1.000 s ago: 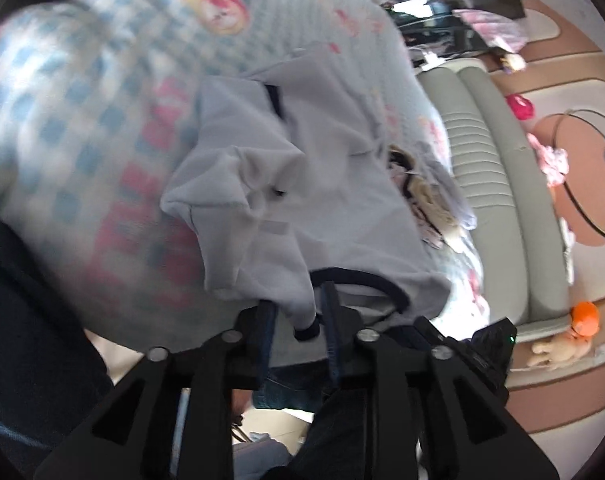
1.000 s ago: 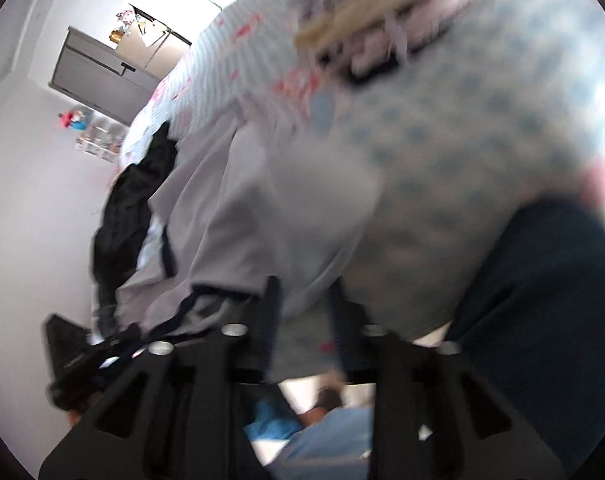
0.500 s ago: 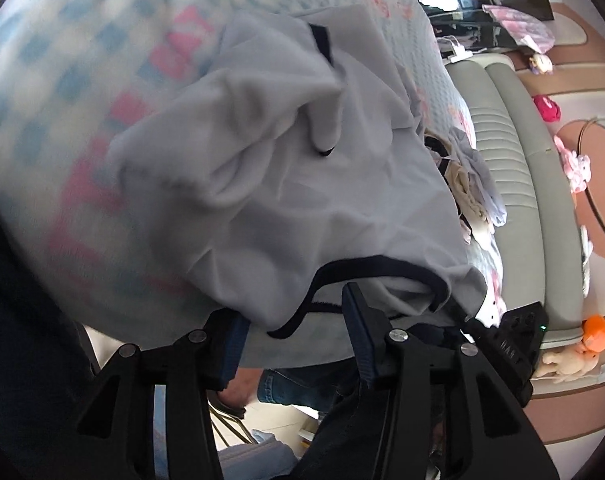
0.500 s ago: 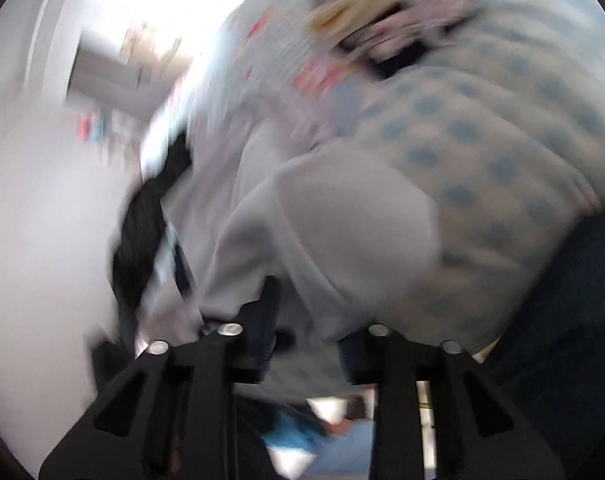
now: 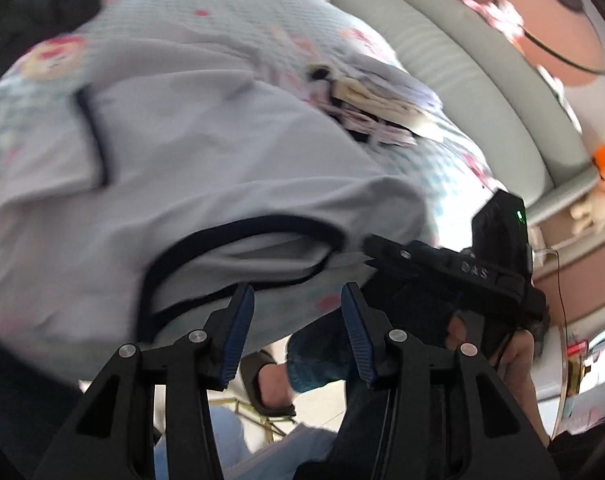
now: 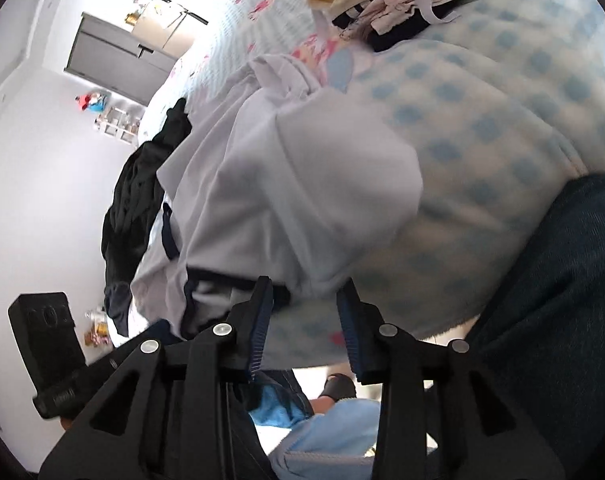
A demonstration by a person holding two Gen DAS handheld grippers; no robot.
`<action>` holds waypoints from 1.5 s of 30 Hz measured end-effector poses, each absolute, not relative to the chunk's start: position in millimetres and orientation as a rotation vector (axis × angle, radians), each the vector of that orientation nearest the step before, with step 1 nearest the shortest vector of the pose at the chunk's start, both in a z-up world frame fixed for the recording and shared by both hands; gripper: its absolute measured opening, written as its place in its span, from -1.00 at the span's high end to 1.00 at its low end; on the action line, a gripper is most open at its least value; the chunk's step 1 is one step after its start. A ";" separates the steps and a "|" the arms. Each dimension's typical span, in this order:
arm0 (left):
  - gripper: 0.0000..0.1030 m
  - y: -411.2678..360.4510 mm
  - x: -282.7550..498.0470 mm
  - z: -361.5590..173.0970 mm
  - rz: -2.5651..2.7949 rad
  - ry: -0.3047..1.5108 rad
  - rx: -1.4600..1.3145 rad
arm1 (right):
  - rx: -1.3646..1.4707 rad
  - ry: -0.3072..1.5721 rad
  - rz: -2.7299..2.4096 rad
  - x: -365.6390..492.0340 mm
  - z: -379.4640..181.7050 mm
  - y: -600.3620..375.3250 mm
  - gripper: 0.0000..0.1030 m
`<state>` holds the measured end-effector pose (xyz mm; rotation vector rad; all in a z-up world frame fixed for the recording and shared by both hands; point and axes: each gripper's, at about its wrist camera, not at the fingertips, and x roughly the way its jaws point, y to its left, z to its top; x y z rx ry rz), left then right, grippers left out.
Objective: Fold clothes
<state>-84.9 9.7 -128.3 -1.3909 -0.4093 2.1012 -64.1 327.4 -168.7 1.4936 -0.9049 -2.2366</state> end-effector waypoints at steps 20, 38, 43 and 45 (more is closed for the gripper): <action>0.92 93.9 -98.6 -157.1 2.099 -0.165 -1.350 | 1.581 -0.868 -2.276 -67.6 -188.4 339.9 0.04; 0.75 60.0 -57.9 -152.3 1.993 -0.291 -1.367 | 1.556 -1.006 -2.229 -60.8 -192.6 335.7 -0.22; 0.72 -12.2 -48.4 -149.3 2.073 -0.551 -1.373 | 1.542 -0.943 -2.383 -50.9 -169.5 349.5 -0.07; 0.62 -45.8 -45.8 -150.9 2.125 -0.705 -1.382 | 1.508 -0.939 -2.374 -47.7 -160.7 347.9 -0.16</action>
